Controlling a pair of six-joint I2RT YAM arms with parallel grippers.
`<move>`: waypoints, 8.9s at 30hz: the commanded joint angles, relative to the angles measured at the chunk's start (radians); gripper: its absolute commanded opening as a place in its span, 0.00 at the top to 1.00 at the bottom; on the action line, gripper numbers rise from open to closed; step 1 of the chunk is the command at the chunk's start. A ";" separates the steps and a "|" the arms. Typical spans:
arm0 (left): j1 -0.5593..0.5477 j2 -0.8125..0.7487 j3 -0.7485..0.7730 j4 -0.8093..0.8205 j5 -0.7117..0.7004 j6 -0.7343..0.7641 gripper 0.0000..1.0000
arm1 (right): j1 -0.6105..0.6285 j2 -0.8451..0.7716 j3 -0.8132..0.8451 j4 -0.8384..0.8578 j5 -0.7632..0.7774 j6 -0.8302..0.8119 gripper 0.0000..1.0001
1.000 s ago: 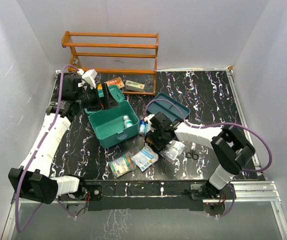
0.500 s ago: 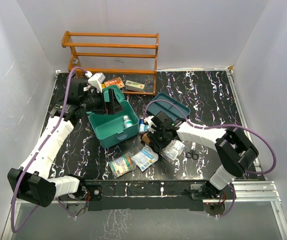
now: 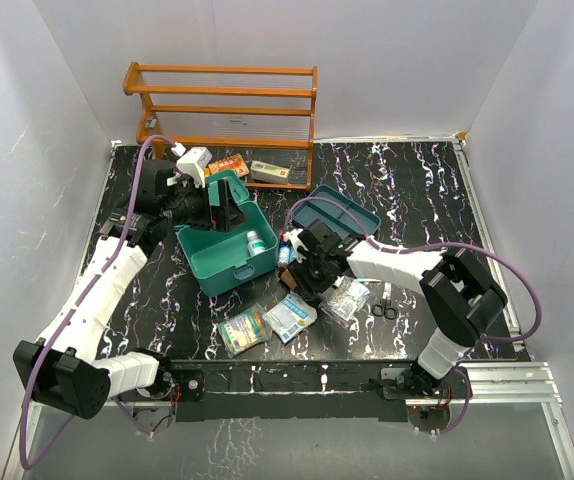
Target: Organize the medicine kit
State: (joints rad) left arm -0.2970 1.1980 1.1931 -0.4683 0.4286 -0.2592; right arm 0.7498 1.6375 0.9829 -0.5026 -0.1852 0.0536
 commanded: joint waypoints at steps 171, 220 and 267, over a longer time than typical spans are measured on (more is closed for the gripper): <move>-0.131 0.235 -0.379 0.399 -0.500 -0.340 0.49 | -0.180 0.027 0.412 -0.114 0.449 0.444 0.45; -0.129 0.305 -0.330 0.539 -0.550 -0.400 0.45 | -0.179 0.028 0.423 -0.071 0.425 0.336 0.46; -0.143 0.287 -0.207 0.281 -0.699 -0.545 0.48 | -0.180 -0.031 0.363 -0.048 0.391 0.324 0.45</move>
State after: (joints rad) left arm -0.4358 1.5661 0.9302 -0.1322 -0.2085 -0.8570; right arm 0.5694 1.6844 1.3571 -0.6041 0.2089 0.3897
